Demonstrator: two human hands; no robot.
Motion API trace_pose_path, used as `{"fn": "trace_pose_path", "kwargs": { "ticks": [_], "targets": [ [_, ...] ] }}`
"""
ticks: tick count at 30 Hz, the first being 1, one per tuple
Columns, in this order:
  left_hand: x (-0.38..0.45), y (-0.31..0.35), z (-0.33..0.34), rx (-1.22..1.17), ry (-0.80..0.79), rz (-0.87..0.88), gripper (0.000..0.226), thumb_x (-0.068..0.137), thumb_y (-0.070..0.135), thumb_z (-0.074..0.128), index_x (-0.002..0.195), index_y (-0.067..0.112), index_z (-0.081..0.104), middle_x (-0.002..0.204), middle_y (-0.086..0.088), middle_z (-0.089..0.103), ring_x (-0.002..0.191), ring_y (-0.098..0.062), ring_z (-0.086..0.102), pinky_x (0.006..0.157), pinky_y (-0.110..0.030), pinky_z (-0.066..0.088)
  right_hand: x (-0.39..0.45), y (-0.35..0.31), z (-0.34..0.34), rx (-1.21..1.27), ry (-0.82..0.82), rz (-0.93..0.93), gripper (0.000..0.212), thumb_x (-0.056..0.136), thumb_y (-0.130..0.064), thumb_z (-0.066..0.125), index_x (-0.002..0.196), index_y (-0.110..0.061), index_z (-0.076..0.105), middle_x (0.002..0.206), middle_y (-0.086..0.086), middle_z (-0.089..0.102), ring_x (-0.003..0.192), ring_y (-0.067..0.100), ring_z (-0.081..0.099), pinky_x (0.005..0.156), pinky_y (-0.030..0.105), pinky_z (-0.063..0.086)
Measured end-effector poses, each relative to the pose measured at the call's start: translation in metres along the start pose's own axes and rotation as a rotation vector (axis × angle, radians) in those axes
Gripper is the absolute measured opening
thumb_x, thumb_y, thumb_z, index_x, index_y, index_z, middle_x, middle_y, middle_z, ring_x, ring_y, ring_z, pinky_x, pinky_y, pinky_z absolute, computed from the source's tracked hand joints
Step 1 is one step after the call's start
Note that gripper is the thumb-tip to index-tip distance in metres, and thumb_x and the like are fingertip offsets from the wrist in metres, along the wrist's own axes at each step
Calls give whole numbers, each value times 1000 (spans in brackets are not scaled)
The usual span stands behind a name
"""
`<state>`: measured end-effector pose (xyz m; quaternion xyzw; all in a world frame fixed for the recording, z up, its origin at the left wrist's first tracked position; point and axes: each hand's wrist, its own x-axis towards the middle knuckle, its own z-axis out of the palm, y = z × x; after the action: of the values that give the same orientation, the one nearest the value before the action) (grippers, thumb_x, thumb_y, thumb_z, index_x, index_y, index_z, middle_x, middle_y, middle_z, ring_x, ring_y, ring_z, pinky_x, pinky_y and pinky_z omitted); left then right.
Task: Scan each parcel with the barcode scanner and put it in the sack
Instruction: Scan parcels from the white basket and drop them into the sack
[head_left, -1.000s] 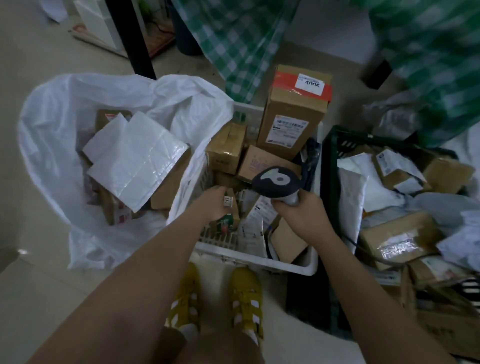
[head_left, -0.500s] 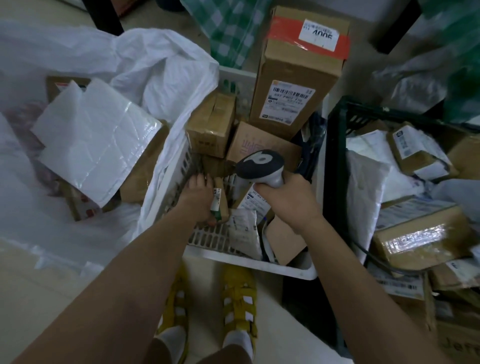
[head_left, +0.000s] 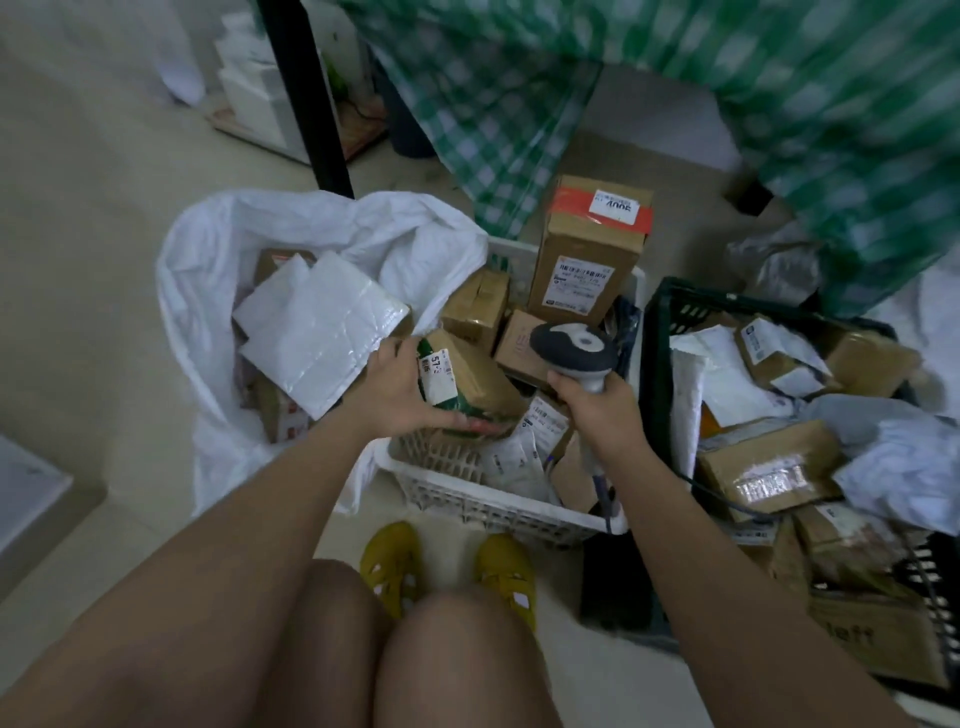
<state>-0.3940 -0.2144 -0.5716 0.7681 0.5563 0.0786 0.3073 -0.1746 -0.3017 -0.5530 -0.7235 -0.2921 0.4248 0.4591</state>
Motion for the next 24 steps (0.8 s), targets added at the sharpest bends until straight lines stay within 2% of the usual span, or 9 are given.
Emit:
{"fn": "trace_pose_path", "kwargs": {
  "ticks": [3,6,9,12,15,17,19,21,24],
  "targets": [
    [-21,5,-12,-309,88,-59,114,50,59,86,142,24,31,129,2,32,125,-10,29,109,-34,31,-18,-11,0,58,43,-37,49,83,-28,73,127,-14,57,113,1,63,104,21,58,93,39,48],
    [-36,9,-18,-569,94,-158,107,47,71,81,135,22,45,130,1,51,114,-11,55,96,-34,50,-30,-17,-3,158,52,-66,49,86,-20,71,131,-13,53,112,-3,59,103,16,56,88,32,47],
    [-51,17,-25,-698,-40,-231,60,78,62,63,122,21,59,117,2,67,96,-8,65,76,-23,52,-38,-16,-4,261,11,-57,47,86,-15,71,129,-15,53,108,-5,61,104,16,59,88,31,49],
    [-60,16,-25,-768,-95,-356,69,79,79,46,120,24,51,111,1,67,99,-18,64,82,-38,56,-45,-12,1,253,-56,-73,38,85,-13,71,119,-17,56,104,-6,64,96,9,62,83,27,51],
    [-66,15,-24,-714,-63,-386,68,85,79,17,120,33,54,105,2,68,101,-19,63,69,-33,55,-46,-6,8,238,-74,-76,34,84,-12,72,114,-19,57,100,-8,64,89,2,60,77,23,54],
    [-70,15,-23,-691,-70,-400,80,80,82,6,119,37,60,105,1,69,103,-18,63,76,-36,55,-45,-3,13,220,-74,-84,34,85,-14,71,116,-19,57,101,-7,64,89,4,60,74,22,53],
    [-72,12,-21,-658,-85,-393,93,68,89,6,123,37,60,112,1,66,108,-20,60,90,-42,52,-41,2,17,202,-46,-70,40,86,-19,71,122,-17,57,108,-2,64,97,12,60,78,26,52],
    [-71,9,-19,-645,-99,-374,96,62,93,12,129,38,55,123,4,61,114,-20,57,93,-40,49,-36,5,22,207,4,-48,45,85,-22,72,126,-13,56,115,1,64,106,19,60,91,36,51],
    [-69,6,-21,-778,-60,-317,62,81,77,36,125,36,51,117,12,60,109,-14,57,81,-27,48,-25,7,25,207,54,-20,50,82,-28,75,126,-14,58,118,7,67,110,27,61,98,50,49]
  ]
}}
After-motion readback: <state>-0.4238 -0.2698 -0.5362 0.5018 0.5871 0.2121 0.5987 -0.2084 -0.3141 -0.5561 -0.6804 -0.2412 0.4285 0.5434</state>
